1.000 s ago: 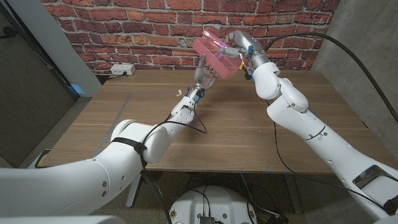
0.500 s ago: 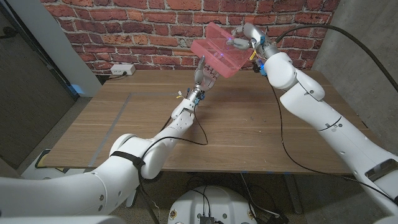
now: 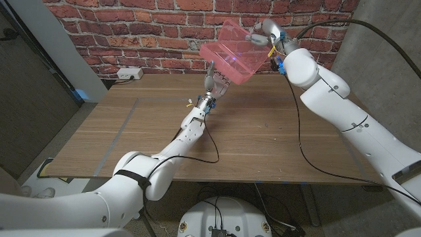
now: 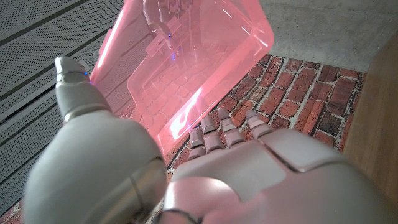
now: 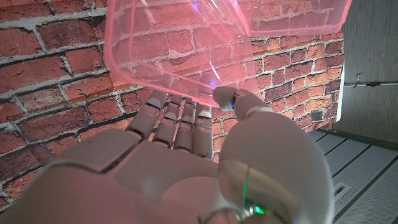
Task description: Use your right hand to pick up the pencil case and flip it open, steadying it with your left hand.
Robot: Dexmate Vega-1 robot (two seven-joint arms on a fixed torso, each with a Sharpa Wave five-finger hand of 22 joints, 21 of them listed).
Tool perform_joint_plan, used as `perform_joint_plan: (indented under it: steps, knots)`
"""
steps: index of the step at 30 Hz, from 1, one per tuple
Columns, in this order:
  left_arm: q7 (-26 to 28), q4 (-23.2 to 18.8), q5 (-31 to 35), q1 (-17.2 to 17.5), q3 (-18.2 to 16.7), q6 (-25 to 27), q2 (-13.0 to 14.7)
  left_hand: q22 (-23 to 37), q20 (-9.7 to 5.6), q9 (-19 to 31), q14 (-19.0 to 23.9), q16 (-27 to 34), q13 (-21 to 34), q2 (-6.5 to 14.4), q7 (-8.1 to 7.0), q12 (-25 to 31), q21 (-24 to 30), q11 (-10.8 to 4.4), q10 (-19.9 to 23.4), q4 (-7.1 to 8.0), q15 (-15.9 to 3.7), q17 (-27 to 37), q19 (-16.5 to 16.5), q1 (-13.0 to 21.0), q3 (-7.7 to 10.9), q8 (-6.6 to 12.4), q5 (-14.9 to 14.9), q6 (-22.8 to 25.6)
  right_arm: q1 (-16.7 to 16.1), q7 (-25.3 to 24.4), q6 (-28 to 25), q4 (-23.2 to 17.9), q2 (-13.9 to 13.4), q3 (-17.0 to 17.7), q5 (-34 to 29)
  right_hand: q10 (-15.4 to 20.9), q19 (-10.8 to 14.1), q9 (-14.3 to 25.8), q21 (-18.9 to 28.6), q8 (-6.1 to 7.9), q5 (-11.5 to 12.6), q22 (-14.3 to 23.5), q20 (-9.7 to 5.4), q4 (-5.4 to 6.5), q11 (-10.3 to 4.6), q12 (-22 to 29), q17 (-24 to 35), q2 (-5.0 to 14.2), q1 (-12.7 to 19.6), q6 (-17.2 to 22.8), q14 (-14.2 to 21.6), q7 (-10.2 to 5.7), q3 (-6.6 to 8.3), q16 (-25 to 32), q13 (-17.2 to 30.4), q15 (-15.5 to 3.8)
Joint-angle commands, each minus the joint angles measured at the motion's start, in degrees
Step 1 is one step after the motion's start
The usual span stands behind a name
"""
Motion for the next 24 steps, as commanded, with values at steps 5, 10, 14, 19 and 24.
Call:
perform_joint_plan:
  steps: [5, 10, 14, 19, 24]
  knots:
    - [0.8, -7.9, -2.3, 3.5, 2.1, 3.7, 3.2, 0.2, 1.25, 0.2, 0.6, 0.4, 0.0, 10.5, -8.65, -0.3, 0.7, -8.27, 9.0, 10.92, -4.34, 0.2, 1.2, 7.2, 28.31, 5.21, -0.1, 9.7, 2.6, -0.1, 3.3, 4.5, -0.4, 2.7, 12.9, 3.1, 1.0, 0.7, 1.5, -0.43, 1.3, 0.8, -0.91, 0.01, -3.04, -0.5, 0.2, 0.87, -0.3, 12.6, 2.5, -12.06, 1.23, 0.6, 0.2, -1.57]
    - [0.0, -8.3, -3.2, 3.6, 2.3, 4.1, 3.2, 0.2, 1.40, 0.1, 0.7, 0.4, 0.0, 10.5, -8.64, -0.4, 0.7, -8.27, 9.1, 10.89, -4.26, 0.1, 1.3, 7.2, 28.33, 5.24, -0.2, 9.7, 3.4, 0.6, 3.7, 5.5, -1.2, 3.4, 16.4, 3.3, 0.9, 0.8, 1.8, -0.38, 1.5, 1.0, -0.87, -0.03, -3.08, -0.4, 0.2, 0.78, -0.5, 12.7, 2.1, -12.16, 1.36, 0.3, 0.2, -1.24]
    - [-0.7, -8.0, -3.8, 3.7, 2.4, 4.3, 3.1, 0.2, 1.42, 0.1, 0.7, 0.4, 0.0, 10.4, -8.64, -0.4, 0.7, -8.27, 9.1, 10.88, -4.26, 0.1, 1.2, 7.2, 28.34, 5.27, -0.2, 9.7, 4.6, 0.3, 2.8, 5.7, -2.1, 2.9, 17.1, 3.4, 0.8, 1.0, 2.1, -0.34, 1.8, 1.3, -0.85, -0.07, -3.01, -0.4, 0.2, 0.68, -0.7, 12.9, 2.1, -12.16, 1.55, 0.2, 0.2, -1.20]
    - [-1.2, -8.7, -4.4, 4.4, 2.5, 4.7, 3.1, 0.2, 1.46, 0.0, 0.7, 0.4, 0.0, 10.4, -8.65, -0.5, 0.6, -8.26, 9.1, 10.87, -4.19, 0.1, 1.2, 7.1, 28.37, 5.28, -0.3, 9.7, 5.9, 1.2, 2.6, 7.1, -2.6, 3.2, 20.0, 3.4, 0.6, 1.1, 2.3, -0.40, 1.9, 1.4, -0.80, -0.10, -3.08, -0.5, 0.2, 0.63, -0.9, 12.8, 2.1, -12.16, 1.65, 0.2, 0.2, -1.20]
    - [-1.6, -9.1, -4.7, 4.6, 2.6, 4.9, 3.4, 0.2, 1.48, 0.0, 0.6, 0.4, 0.0, 10.4, -8.65, -0.7, 0.6, -8.26, 9.2, 10.85, -4.15, 0.1, 1.2, 7.1, 28.40, 5.31, -0.3, 9.7, 7.0, 1.7, 2.4, 8.4, -2.9, 3.3, 22.4, 3.5, 0.4, 1.3, 2.6, -0.17, 2.1, 1.7, -0.78, -0.15, -3.07, -0.5, 0.3, 0.58, -1.1, 13.4, 2.2, -12.73, 1.85, 0.2, 0.2, -1.19]
